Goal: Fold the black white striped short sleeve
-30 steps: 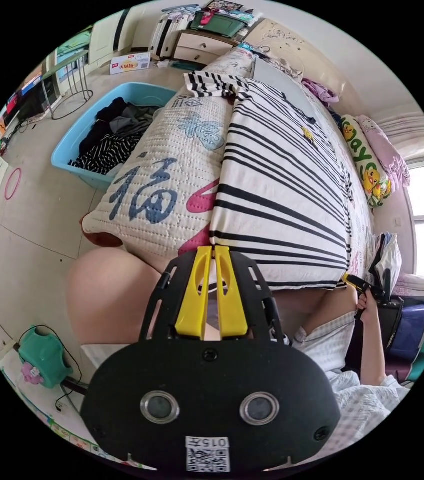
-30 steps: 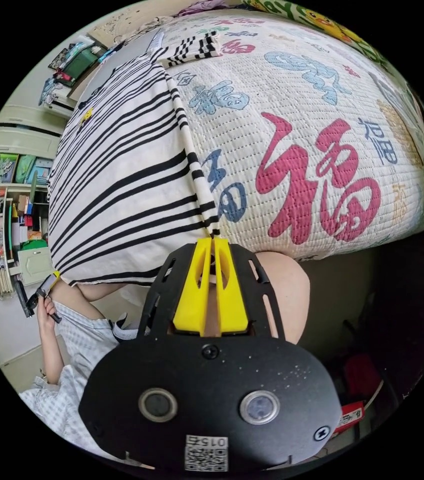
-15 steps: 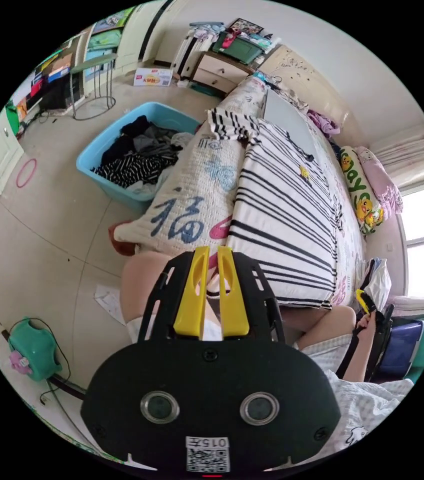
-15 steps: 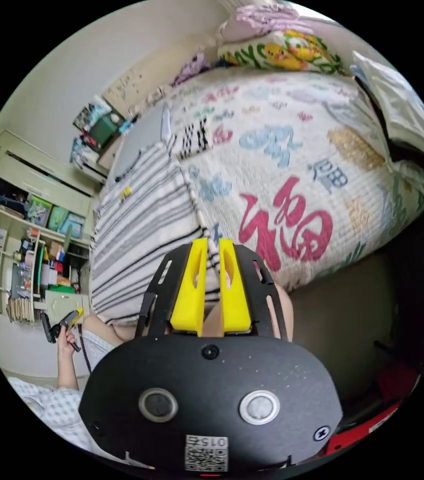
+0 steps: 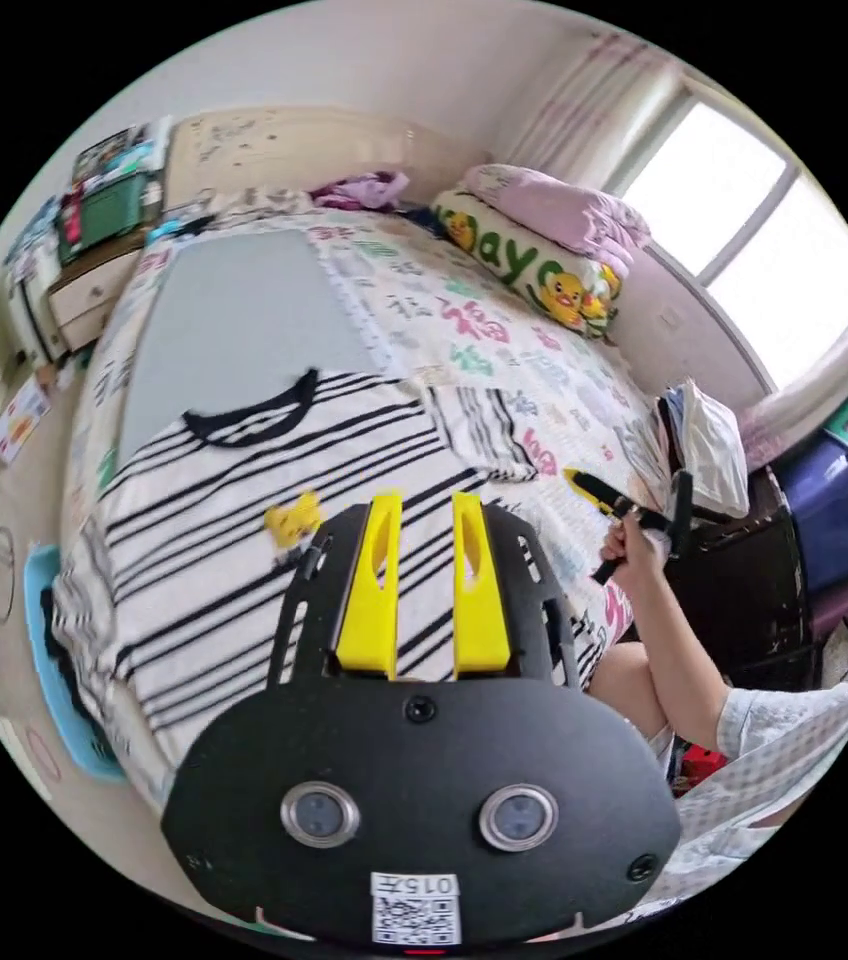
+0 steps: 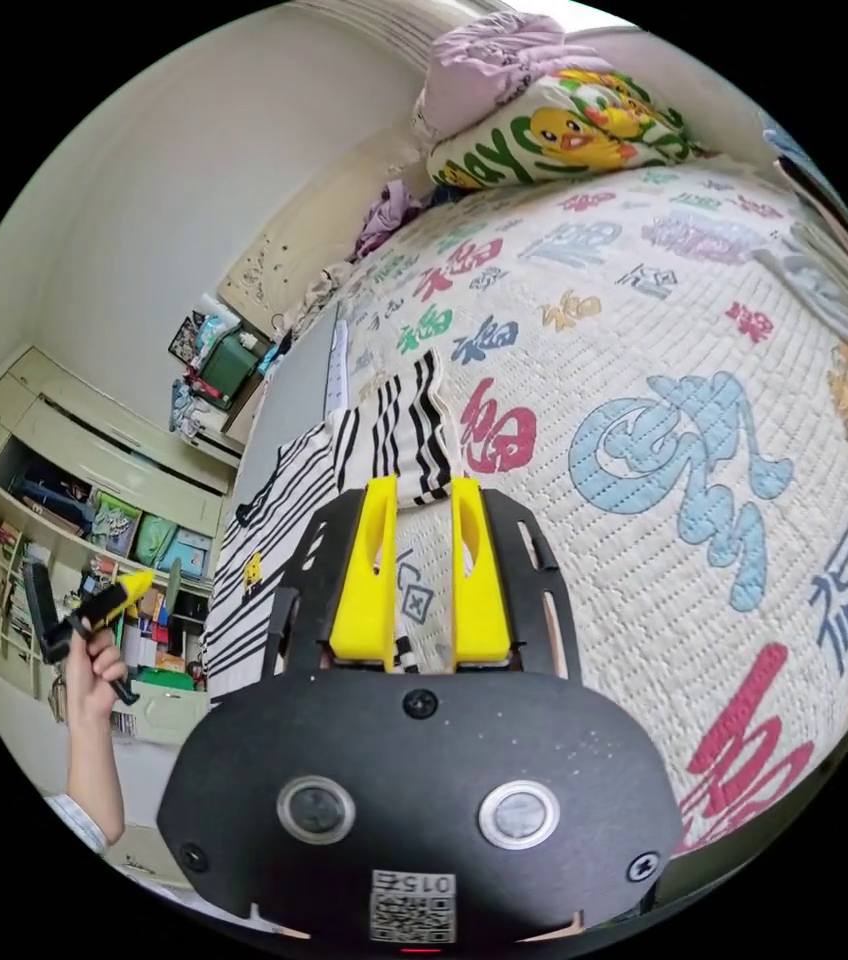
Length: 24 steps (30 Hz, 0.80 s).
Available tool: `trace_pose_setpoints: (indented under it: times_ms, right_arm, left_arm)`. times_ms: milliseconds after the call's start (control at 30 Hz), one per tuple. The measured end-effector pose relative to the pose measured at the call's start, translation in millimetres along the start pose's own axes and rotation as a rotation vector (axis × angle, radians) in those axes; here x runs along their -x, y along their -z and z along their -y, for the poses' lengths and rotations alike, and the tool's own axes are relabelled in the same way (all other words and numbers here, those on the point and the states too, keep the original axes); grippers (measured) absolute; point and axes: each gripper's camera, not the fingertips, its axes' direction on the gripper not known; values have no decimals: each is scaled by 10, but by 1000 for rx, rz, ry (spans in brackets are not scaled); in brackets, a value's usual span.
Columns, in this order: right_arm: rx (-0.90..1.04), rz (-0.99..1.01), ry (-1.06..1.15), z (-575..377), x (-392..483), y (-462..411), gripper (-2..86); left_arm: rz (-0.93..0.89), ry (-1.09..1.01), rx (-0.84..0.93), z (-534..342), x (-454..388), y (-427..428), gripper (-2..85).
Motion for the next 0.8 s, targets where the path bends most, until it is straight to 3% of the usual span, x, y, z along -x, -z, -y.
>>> trace_pose_setpoints:
  times_ms: [167,267,433,600,800]
  right_arm:
    - [94,-6,-9,58,-150,-452,82]
    - [106,-11,-19,154,-176,-507,67]
    - [36,49,-7,392,-294,-626,73]
    - [23,97,-42,498,-245,-637,66]
    - [-33,74,65,612,87,-517,18]
  left_arm:
    - [-6,-105,120,1499,-648,-1583,106]
    - [-44,-48,217,2002,-831,-2406,111]
    - [-78,86,218,2337,-884,-3150,116]
    - [37,72,185,2427,-829,-3337,54]
    - [-157,138,38,2444,-448,-2885,2]
